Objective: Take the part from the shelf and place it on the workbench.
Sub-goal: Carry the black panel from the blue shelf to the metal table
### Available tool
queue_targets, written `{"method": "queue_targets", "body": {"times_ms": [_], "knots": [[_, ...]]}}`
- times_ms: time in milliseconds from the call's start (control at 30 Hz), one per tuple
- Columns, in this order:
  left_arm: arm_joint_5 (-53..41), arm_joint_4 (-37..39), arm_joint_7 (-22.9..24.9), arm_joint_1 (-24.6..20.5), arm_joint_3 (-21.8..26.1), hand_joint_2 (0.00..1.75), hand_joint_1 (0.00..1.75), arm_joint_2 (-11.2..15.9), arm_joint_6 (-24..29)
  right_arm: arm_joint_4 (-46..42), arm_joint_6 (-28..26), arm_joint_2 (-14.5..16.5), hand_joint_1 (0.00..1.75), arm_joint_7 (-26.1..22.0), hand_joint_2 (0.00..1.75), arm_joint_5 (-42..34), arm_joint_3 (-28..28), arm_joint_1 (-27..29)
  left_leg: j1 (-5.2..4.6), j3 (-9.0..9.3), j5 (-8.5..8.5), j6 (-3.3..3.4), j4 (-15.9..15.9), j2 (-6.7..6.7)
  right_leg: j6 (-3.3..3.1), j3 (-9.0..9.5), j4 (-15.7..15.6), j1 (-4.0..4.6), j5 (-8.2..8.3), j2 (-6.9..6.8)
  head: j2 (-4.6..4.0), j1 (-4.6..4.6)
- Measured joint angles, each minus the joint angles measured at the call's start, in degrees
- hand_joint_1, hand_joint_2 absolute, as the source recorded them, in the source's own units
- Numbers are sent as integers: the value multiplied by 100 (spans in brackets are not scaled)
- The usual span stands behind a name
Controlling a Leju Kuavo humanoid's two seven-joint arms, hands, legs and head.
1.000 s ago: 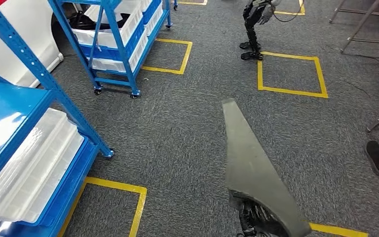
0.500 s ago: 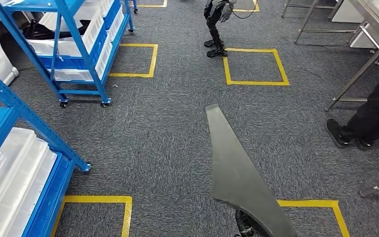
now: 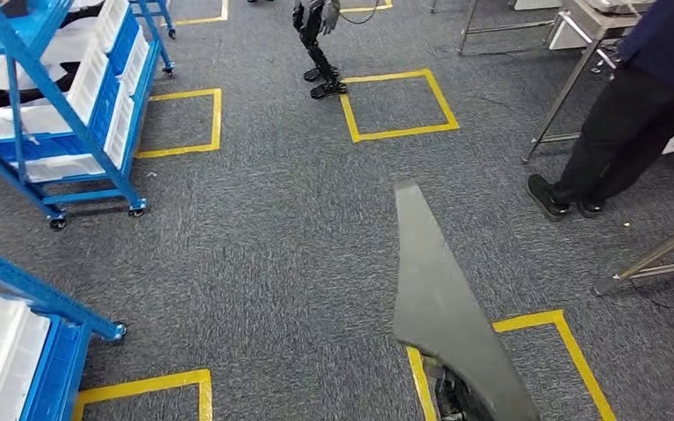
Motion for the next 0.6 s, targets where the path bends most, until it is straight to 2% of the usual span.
{"method": "queue_targets", "body": {"times_ms": [33,67,100,133,200,233,267,333,367,433,467,500,533,567,600], "knots": [[-4,2,-60,11,8,0,0,-1,-5,-7,-15,8,175,-1,175,19,-3,18,1,-162,-94,-6,321,-42,-5,-1,6,7,-1,83,0,1],[-5,2,-113,19,17,0,0,-1,-12,-13,-27,11,175,-2,175,31,-7,38,1,-245,-73,-8,458,-60,-6,2,15,12,-2,168,0,0],[-6,2,-159,22,26,0,0,-1,-19,-19,-35,14,175,-2,175,36,-10,57,1,-227,65,-5,369,-73,-1,6,27,12,-5,255,0,0],[-7,2,-199,23,34,0,0,-1,-27,-27,-41,17,175,-2,175,40,-13,71,6,-97,302,2,37,-122,10,10,46,9,-13,341,0,-1],[-9,2,-263,26,49,0,0,-1,-39,-47,-42,31,175,-1,175,51,-15,82,26,215,675,21,-747,-364,51,-12,108,3,-37,495,0,-1],[-15,2,-297,25,56,0,0,-1,-46,-55,-42,38,175,-1,175,61,-15,82,31,312,756,30,-996,-472,81,-38,138,1,-43,563,0,-1],[-22,2,-329,20,64,0,0,-1,-52,-62,-41,43,175,-1,175,74,-13,86,26,349,754,45,-1089,-528,113,-66,154,-4,-40,624,0,-1],[-42,2,-373,-2,72,0,0,-9,-63,-75,-42,49,175,0,175,103,-11,99,15,364,762,95,-1116,-436,180,-107,153,-13,-17,745,1,-2],[-50,2,-382,-12,74,0,0,-18,-68,-84,-48,51,175,1,175,115,-10,109,20,376,781,136,-1142,-364,206,-131,181,-9,-39,709,1,0],[-64,2,-375,-11,78,0,0,-34,-81,-101,-64,51,175,1,175,135,-11,114,40,383,821,219,-1199,-204,251,-301,522,10,-262,411,0,4],[-69,2,-355,-5,80,0,0,-34,-87,-106,-72,51,175,2,175,148,-9,114,29,383,826,243,-1205,-125,267,-461,860,7,-451,205,0,5],[-75,2,-329,4,83,0,0,-34,-96,-109,-81,51,175,2,175,162,-8,111,19,378,824,257,-1205,-41,287,-652,1256,-4,-636,76,0,6],[-80,2,-301,11,86,0,0,-34,-107,-109,-92,51,175,4,175,176,-7,111,10,376,817,259,-1204,43,304,-812,1585,-19,-753,14,0,7],[-84,2,-274,12,88,0,0,-34,-119,-109,-107,51,175,5,175,187,-7,117,5,378,809,258,-1203,124,316,-889,1746,-33,-765,-14,0,6],[-91,3,-251,11,90,0,0,-36,-131,-109,-124,51,175,7,175,196,-7,122,4,386,799,252,-1202,201,322,-848,1675,-43,-665,-36,0,7]]}}
